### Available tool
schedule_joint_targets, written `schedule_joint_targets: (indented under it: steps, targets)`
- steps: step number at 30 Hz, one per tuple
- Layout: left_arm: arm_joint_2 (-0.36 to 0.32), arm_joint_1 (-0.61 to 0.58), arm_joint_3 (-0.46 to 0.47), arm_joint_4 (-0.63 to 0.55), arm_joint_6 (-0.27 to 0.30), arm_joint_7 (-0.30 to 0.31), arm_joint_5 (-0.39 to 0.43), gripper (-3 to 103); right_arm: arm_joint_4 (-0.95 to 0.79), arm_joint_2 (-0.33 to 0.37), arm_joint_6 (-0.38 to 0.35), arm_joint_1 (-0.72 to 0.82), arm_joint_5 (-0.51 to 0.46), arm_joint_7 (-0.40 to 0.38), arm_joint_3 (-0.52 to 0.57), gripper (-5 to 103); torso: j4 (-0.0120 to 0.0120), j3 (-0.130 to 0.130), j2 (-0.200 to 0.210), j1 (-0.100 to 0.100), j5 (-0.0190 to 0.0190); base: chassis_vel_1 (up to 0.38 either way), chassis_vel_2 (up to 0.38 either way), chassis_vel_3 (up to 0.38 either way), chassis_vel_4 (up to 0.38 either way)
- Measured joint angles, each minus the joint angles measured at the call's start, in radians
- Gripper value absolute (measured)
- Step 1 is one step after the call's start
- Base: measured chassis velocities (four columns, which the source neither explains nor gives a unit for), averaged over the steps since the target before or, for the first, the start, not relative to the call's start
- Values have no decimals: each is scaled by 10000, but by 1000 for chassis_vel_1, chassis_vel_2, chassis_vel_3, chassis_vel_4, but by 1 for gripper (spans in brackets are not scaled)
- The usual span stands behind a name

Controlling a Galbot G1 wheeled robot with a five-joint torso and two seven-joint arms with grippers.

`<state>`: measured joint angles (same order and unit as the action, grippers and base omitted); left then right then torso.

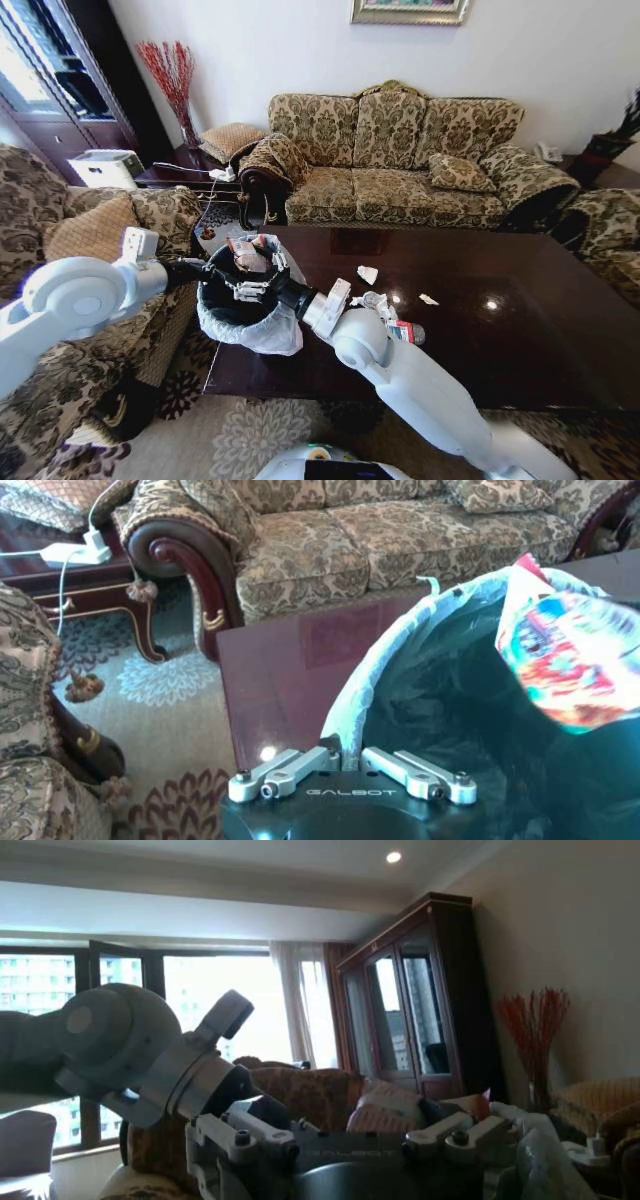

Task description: Move to the front of the table and place the trash on the table into the trash bin.

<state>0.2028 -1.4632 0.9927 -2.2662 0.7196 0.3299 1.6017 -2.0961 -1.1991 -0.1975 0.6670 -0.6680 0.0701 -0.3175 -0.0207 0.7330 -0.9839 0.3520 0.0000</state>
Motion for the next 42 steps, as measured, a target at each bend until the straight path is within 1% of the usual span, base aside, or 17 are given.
schedule_joint_targets:
  steps: [5,7,8,10,13,17,20,23,25,28,29,31,32,35,36,38,42]
  targets:
    - [-6,-6,0,-75,0,32,-6,0,-21,22,-136,28,212,-83,-105,100,1,-1,0,-1,1,0,0,0,0]
    - [5,-8,-1,-112,0,49,-16,0,61,100,-28,29,1061,200,-178,100,0,0,0,0,0,0,0,0,0]
    - [5,-8,-1,-112,0,49,-16,0,61,100,-28,29,1061,200,-178,100,0,0,0,0,0,0,0,0,0]
    - [12,-24,-1,-136,0,54,-35,0,275,195,351,-50,2640,1335,-70,100,1,0,0,-1,0,0,0,0,0]
    - [12,-21,-1,-169,0,58,-76,0,489,370,621,-463,3852,2207,-67,100,0,0,0,0,1,0,0,0,0]
    - [5,-10,6,-188,0,57,-84,0,518,471,801,-886,4409,2977,-30,100,1,0,0,0,0,0,0,0,0]
    - [12,-6,24,-192,0,54,-95,0,253,589,285,-1539,4980,3486,90,100,-1,0,0,0,0,0,0,0,0]
    - [40,-2,41,-197,0,45,-116,0,209,824,33,-1736,5277,3666,120,100,-2,0,0,0,-1,0,0,0,0]
    - [70,-1,64,-208,0,30,-123,0,212,938,202,-1738,5181,3474,159,100,-1,0,0,0,-5,0,0,0,0]
    - [168,15,102,-76,4,-4,-131,0,-238,995,-52,-1112,2910,1048,801,100,1,0,0,1,2,0,0,0,0]
    - [168,15,102,-76,4,-4,-131,0,-238,995,-52,-1112,2910,1048,801,100,1,0,0,1,2,0,0,0,0]
    - [179,7,112,123,54,2,-244,0,-370,976,-108,-207,1357,-1165,1653,100,-3,-1,0,-1,0,0,0,0,0]
    - [179,7,112,123,54,2,-244,0,-370,976,-108,-207,1357,-1165,1653,100,-3,-1,0,-1,0,0,0,0,0]
    - [180,4,127,243,104,2,-316,0,-214,1213,-231,1555,647,-3567,2568,100,2,0,0,0,0,0,0,0,0]
    - [180,4,127,243,104,2,-316,0,-214,1213,-231,1555,647,-3567,2568,100,2,0,0,0,0,0,0,0,0]
    - [189,24,131,247,104,-3,-334,0,124,1254,-315,2853,355,-4820,2968,100,6,-1,0,0,3,0,0,0,0]
    - [110,69,131,219,81,-5,-334,0,379,1099,-453,3882,429,-5568,3026,100,1,-1,0,-1,4,0,0,0,0]
